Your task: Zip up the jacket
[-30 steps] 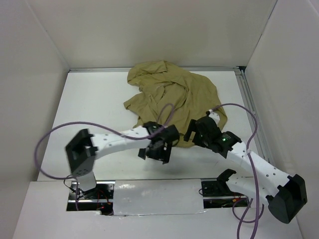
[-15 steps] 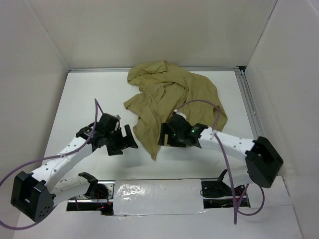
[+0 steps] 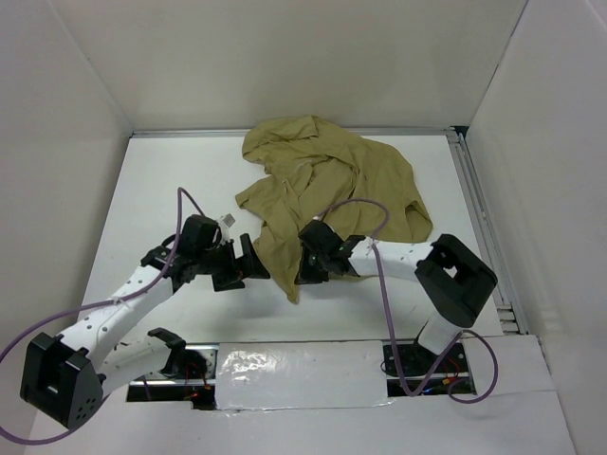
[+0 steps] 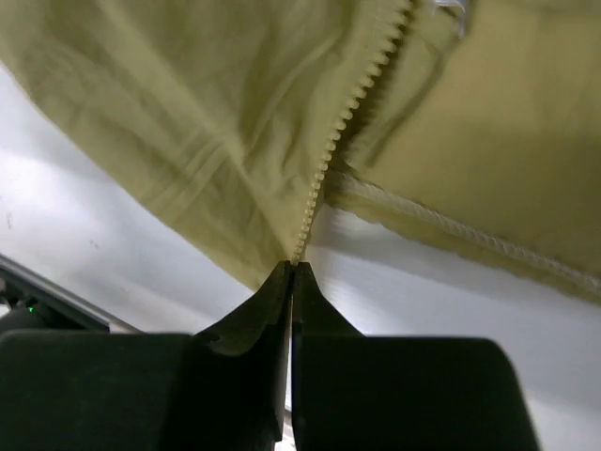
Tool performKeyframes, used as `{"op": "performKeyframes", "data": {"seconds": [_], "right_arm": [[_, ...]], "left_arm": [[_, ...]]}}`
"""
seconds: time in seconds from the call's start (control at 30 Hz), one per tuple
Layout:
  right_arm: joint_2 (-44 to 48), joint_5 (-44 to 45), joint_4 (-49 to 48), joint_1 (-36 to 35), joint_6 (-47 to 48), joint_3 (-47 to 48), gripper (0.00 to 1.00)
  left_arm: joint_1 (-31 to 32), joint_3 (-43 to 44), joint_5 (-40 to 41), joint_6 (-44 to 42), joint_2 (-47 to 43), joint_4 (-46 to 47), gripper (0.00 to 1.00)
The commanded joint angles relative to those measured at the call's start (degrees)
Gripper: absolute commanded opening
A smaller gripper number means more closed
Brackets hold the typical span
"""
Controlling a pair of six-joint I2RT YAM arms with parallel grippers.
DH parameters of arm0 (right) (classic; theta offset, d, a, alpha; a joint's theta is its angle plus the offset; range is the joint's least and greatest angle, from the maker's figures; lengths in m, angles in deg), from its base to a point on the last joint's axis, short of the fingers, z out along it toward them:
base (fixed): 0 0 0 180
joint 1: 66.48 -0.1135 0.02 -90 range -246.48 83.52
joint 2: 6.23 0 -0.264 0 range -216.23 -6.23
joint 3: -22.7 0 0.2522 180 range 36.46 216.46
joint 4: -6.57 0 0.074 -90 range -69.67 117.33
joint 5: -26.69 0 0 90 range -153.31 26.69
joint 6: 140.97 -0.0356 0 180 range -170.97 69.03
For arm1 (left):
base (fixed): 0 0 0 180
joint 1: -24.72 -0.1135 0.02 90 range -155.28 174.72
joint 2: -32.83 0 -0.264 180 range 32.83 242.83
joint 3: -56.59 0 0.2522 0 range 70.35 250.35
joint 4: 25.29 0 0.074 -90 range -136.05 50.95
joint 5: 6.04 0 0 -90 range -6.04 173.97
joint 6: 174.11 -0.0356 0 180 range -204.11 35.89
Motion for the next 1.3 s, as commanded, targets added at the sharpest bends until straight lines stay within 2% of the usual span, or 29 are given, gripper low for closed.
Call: {"op": "performKeyframes", "data": {"seconds": [0.0,0.13,0.17,0.3,0.4,0.43,0.5,0.63,0.77,0.83,1.1,1.27], "right_arm": [[0.7,-1.5,-7.3,1.2,0.8,0.3,0.00],[5.0,-7.9,-12.8,4.0,5.0,-3.6,0.00],[5.8,-11.8,-17.8,4.5,5.5,-4.3,0.00],[10.3,-21.6,-23.9,6.4,7.1,-7.2,0.00],[14.5,-27.6,-26.3,7.8,6.1,-9.1,0.00],[15.5,-29.1,-27.6,8.1,5.8,-9.5,0.00],[17.6,-32.3,-29.3,8.5,4.6,-10.4,0.00],[18.9,-36.5,-31.5,9.4,1.2,-10.5,0.00],[18.2,-40.4,-34.2,10.6,-2.8,-11.3,0.00],[18.0,-42.5,-35.7,11.4,-4.6,-11.6,0.00],[18.5,-45.3,-38.5,12.5,-7.3,-11.6,0.00],[17.7,-45.7,-39.2,12.7,-8.2,-11.5,0.00]], "left_arm": [[-0.2,-0.5,-2.5,-1.3,0.6,2.6,0.99],[0.6,-0.6,-4.7,-2.5,2.4,4.4,0.99],[0.8,-0.8,-5.1,-2.7,3.2,5.1,0.99],[2.0,-2.1,-6.7,-3.6,4.4,8.6,0.99],[1.6,-4.1,-12.8,-6.1,4.1,14.3,0.99],[1.6,-4.7,-17.1,-6.6,3.7,16.2,0.99],[1.9,-6.8,-19.8,-6.7,2.6,22.0,0.99],[2.1,-8.9,-24.1,-7.6,2.4,28.7,0.99],[2.1,-11.0,-29.2,-9.9,2.9,39.5,0.99],[2.2,-11.3,-29.4,-11.8,3.8,43.3,0.99],[2.1,-9.4,-32.1,-15.5,10.6,49.6,0.99],[2.3,-8.9,-33.9,-16.2,11.8,55.5,0.99]]}}
